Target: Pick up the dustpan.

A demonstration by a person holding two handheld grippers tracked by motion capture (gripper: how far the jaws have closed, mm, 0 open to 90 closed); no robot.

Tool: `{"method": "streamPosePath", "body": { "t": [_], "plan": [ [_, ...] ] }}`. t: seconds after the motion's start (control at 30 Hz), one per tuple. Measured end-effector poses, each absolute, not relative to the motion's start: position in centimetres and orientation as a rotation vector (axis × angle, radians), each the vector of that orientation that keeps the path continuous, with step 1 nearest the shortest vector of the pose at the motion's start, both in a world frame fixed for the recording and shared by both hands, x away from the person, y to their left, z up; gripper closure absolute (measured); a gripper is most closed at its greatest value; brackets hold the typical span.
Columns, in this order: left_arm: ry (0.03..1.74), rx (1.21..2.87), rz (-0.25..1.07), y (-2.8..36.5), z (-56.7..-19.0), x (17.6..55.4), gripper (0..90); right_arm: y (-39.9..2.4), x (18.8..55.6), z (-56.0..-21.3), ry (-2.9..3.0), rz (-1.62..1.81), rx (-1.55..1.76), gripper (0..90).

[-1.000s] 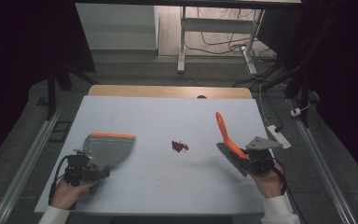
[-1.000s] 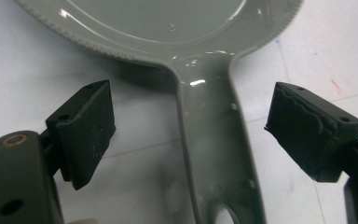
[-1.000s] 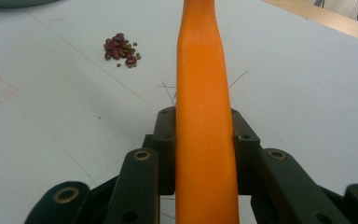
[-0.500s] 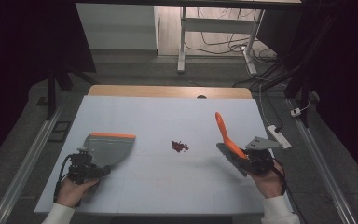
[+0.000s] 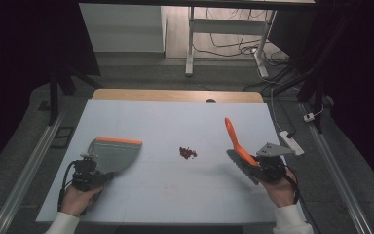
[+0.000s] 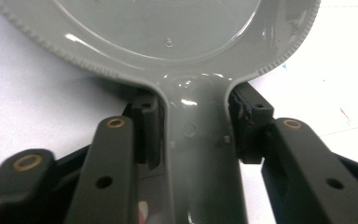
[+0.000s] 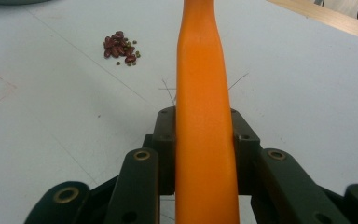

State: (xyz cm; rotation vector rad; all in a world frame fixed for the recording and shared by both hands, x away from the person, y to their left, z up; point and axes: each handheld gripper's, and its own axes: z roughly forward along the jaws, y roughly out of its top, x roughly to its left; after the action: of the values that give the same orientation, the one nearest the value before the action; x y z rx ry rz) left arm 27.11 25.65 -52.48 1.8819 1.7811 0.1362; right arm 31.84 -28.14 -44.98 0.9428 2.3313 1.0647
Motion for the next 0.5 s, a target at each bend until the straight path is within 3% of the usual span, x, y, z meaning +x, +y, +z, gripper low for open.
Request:
{"method": "streamPosePath", "body": {
  "t": [0.5],
  "plan": [
    [1.758,1.831,0.167,26.55,-52.33,26.88,61.4,-28.22,31.79,-44.89,2.326,1.069,0.943,69.8]
  ]
}}
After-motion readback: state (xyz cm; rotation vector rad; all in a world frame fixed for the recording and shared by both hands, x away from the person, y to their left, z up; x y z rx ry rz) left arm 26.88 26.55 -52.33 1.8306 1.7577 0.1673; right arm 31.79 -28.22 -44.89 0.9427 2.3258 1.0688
